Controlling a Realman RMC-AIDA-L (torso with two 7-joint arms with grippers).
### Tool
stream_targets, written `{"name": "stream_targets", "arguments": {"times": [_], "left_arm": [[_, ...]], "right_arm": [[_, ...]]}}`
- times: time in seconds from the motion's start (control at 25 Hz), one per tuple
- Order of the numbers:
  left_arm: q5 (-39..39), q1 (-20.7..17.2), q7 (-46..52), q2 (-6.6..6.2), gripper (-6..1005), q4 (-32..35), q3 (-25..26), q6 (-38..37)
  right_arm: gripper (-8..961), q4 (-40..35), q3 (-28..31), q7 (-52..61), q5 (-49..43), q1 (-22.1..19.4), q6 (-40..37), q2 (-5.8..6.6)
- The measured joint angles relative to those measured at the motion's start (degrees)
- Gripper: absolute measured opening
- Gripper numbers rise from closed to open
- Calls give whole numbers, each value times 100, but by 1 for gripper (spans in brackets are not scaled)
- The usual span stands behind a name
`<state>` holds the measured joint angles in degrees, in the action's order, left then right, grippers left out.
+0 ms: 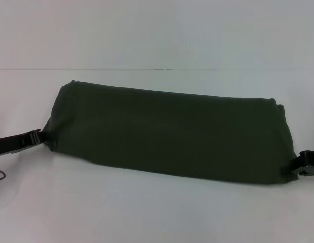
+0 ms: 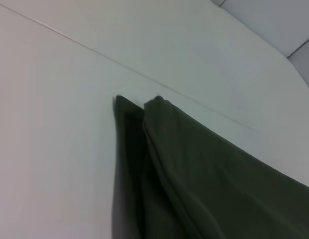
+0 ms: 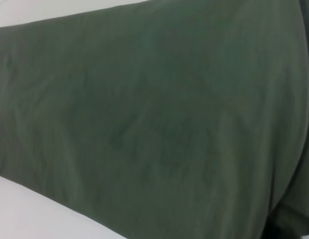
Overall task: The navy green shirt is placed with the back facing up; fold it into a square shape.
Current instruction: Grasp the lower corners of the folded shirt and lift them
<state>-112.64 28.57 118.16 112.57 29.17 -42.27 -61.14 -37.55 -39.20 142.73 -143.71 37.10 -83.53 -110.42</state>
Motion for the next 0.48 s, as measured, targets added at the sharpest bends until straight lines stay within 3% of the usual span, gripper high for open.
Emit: {"name": "stream_targets", "arguments": {"times": [0.08, 0.28, 0.48], "left_arm": [[-8, 0, 8, -47, 27, -21, 0, -158], [-244, -60, 281, -133, 27, 53, 41, -573], [-899, -140, 553, -220, 27, 159, 688, -1483]], "right_arm": [[252, -2, 0, -82, 0, -1, -12, 16], [29, -25, 0, -388, -1, -25, -219, 78], [13, -95, 0, -692, -250, -76, -647, 199]]}}
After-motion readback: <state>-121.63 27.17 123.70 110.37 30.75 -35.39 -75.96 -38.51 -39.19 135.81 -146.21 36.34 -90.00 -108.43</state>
